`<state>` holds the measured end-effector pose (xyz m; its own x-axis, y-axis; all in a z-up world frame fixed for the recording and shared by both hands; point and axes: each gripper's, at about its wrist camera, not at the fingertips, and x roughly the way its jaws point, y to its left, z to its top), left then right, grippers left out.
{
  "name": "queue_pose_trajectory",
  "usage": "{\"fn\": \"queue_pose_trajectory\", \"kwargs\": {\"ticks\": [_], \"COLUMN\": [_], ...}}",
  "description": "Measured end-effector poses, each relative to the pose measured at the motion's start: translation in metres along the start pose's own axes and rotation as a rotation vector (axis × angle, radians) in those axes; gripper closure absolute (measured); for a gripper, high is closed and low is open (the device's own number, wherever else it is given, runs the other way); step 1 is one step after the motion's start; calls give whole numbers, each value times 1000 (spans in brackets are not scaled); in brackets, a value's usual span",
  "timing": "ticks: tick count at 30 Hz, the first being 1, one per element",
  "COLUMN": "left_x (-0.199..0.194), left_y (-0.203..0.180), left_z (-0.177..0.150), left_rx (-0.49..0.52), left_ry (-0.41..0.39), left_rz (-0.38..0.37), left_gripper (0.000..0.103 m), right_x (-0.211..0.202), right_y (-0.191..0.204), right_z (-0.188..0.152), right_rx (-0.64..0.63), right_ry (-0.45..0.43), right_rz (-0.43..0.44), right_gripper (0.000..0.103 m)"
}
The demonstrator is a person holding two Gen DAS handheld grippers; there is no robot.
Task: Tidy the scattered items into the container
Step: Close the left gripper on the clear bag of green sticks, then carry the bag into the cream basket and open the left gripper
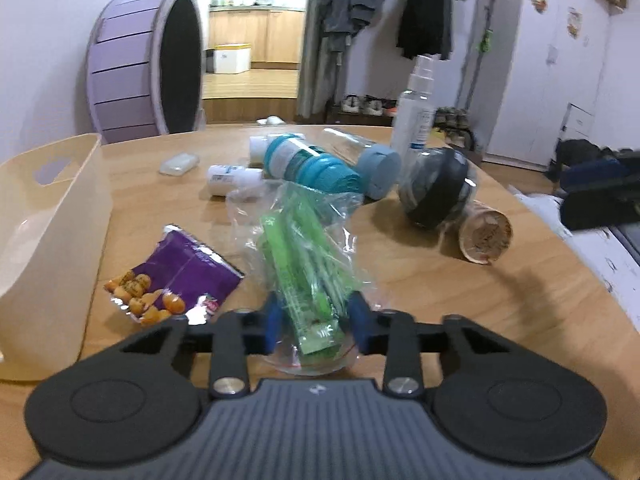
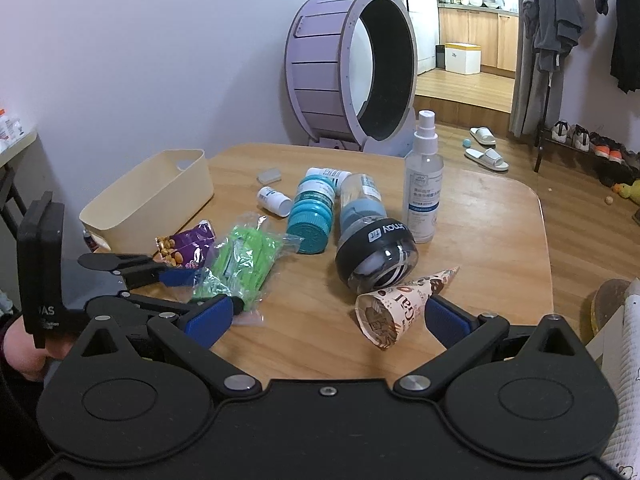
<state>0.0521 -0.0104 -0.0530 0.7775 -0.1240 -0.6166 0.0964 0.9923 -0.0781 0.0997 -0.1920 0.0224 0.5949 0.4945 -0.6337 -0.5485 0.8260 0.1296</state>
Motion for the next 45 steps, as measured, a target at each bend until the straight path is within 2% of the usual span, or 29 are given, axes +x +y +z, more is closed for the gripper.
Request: {"fn": "queue_pose_trajectory", "kwargs": {"ticks": [3, 9, 16, 24, 28, 32, 37, 40, 42, 45], "left_x": [-4, -20, -54, -99, -112, -114, -109, -98, -96, -102], "left_y": [-3, -6, 6, 56, 89, 119, 136, 139, 143, 142], "left_z": [0, -2, 6, 22, 23, 21, 20, 20, 17, 16], "left_rx": [20, 50, 37, -23, -68, -108, -115, -121, -98, -72], "left_ry": [-22, -80, -177, -266, -272, -244, -206, -158, -132, -155], "left_rz": [-10, -30, -27, 54, 123, 187, 231, 294, 338, 358], "left_gripper": [83, 89, 90, 90, 90, 90, 90, 86, 79, 71], "right_x": [-3, -3, -4, -4, 0, 8, 20, 25, 25, 25], "right_y": [-3, -3, -2, 19, 36, 50, 65, 71, 73, 73], "right_z": [1, 2, 5, 13, 18, 22, 25, 25, 24, 24], "right_rx": [14, 26, 45, 37, 17, 3, -14, -21, -27, -26], "right_ry": [-12, -24, -43, -110, -131, -130, -113, -106, -101, -98], "right_rz": [5, 12, 21, 116, 156, 184, 201, 206, 207, 207], "right_gripper": [0, 0, 0, 0, 0, 0, 0, 0, 0, 0]}}
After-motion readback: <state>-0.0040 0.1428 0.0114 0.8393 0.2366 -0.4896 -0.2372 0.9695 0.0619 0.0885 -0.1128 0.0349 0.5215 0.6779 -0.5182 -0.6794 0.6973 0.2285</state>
